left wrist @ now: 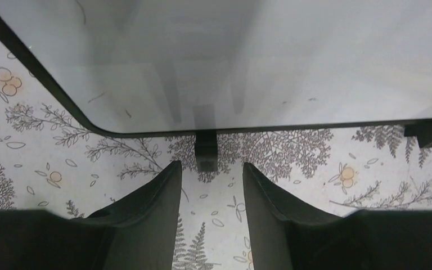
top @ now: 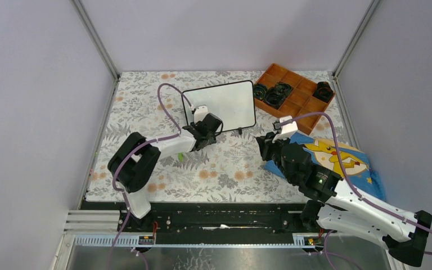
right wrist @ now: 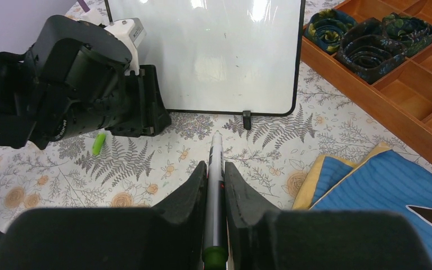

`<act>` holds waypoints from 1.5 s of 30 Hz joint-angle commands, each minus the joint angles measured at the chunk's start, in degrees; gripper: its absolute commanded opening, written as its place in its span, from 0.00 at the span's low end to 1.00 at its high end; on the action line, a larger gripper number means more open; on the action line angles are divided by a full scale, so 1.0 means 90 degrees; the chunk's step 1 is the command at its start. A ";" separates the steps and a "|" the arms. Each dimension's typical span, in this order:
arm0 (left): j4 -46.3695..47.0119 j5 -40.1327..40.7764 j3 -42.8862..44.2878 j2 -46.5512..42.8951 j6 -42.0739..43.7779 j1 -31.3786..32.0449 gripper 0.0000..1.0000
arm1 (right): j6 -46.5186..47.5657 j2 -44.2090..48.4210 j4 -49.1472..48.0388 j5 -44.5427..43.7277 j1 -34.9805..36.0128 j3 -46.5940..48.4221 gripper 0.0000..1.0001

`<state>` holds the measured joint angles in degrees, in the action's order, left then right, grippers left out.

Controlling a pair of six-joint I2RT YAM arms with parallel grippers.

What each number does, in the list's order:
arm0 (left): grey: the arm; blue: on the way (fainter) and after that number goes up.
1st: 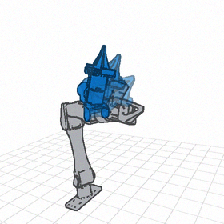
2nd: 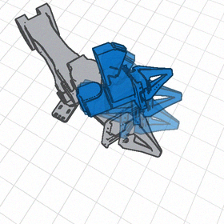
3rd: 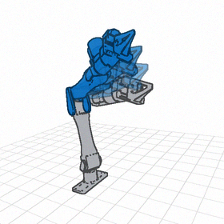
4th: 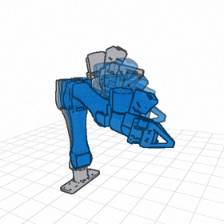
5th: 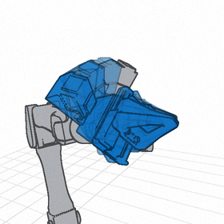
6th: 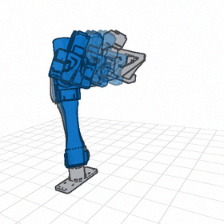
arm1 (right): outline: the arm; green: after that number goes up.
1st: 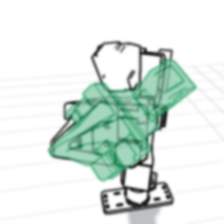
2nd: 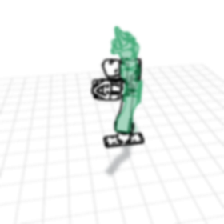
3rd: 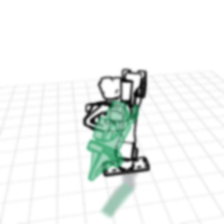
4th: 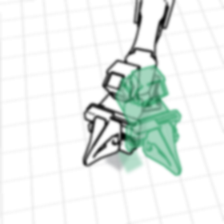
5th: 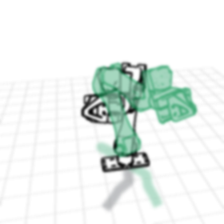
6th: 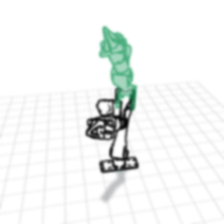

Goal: Write a sentence on the whiteboard
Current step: Move the whiteboard stand to the center of the board.

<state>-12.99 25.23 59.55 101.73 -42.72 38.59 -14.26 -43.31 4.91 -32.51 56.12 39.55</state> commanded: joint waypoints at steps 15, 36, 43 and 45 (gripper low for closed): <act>0.0194 0.0541 0.0232 0.0445 -0.0129 0.0031 0.37 | 0.0171 0.0121 -0.0027 -0.0190 -0.0017 0.0037 0.00; 0.0384 0.0494 -0.0142 0.0381 0.0040 0.0157 0.14 | -0.0001 0.0147 0.0102 -0.0131 -0.0016 -0.0023 0.00; 0.0413 0.0492 -0.0399 0.0146 0.0046 0.0425 0.09 | -0.0075 0.0216 0.0119 -0.0111 -0.0017 -0.0092 0.00; 0.0409 0.0507 -0.0499 0.0049 -0.0009 0.0509 0.08 | -0.0100 0.0236 0.0119 -0.0082 -0.0019 -0.0102 0.00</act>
<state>-8.73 30.04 57.47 104.16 -42.98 40.58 -14.24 -42.35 7.14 -32.49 56.14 38.57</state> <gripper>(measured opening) 0.229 0.182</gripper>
